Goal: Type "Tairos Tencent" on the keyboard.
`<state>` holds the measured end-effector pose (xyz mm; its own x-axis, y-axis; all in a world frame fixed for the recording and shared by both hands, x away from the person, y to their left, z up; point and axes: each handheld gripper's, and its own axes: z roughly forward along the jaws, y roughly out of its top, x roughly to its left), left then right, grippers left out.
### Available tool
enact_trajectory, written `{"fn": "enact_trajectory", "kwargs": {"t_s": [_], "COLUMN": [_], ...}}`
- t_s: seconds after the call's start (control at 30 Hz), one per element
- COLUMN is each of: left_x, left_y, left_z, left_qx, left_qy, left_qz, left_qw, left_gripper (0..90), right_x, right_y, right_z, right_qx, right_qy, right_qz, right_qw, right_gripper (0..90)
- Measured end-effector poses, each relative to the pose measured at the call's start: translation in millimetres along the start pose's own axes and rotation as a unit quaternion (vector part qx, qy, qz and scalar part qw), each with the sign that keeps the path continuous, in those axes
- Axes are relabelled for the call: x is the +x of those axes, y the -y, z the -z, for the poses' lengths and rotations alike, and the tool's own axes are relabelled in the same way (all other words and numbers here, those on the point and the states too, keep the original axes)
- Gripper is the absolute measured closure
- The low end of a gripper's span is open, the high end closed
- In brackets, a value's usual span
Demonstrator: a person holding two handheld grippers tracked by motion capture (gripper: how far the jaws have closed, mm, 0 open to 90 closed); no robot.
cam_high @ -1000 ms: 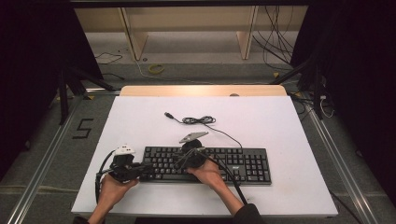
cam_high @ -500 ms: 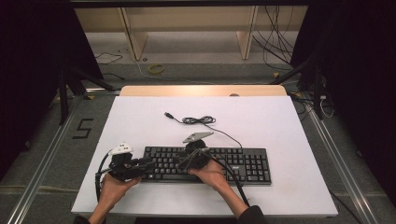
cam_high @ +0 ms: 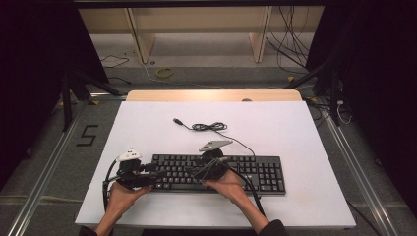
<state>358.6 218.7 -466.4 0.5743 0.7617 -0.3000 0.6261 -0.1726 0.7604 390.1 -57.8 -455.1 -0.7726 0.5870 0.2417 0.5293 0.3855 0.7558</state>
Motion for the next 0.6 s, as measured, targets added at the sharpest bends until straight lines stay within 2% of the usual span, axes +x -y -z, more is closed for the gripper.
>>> {"fn": "enact_trajectory", "kwargs": {"t_s": [0.6], "left_x": [-0.9], "left_y": [-4.5], "left_z": [-5.7], "left_qx": [-0.001], "left_qy": [0.004], "left_qz": [0.000], "left_qw": [1.0000], "left_gripper": [41.6], "right_x": [0.3], "right_y": [8.4], "right_z": [13.5], "right_qx": [-0.007], "right_qy": [-0.003], "right_qz": [-0.004], "right_qw": [1.0000], "right_gripper": [43.0]}}
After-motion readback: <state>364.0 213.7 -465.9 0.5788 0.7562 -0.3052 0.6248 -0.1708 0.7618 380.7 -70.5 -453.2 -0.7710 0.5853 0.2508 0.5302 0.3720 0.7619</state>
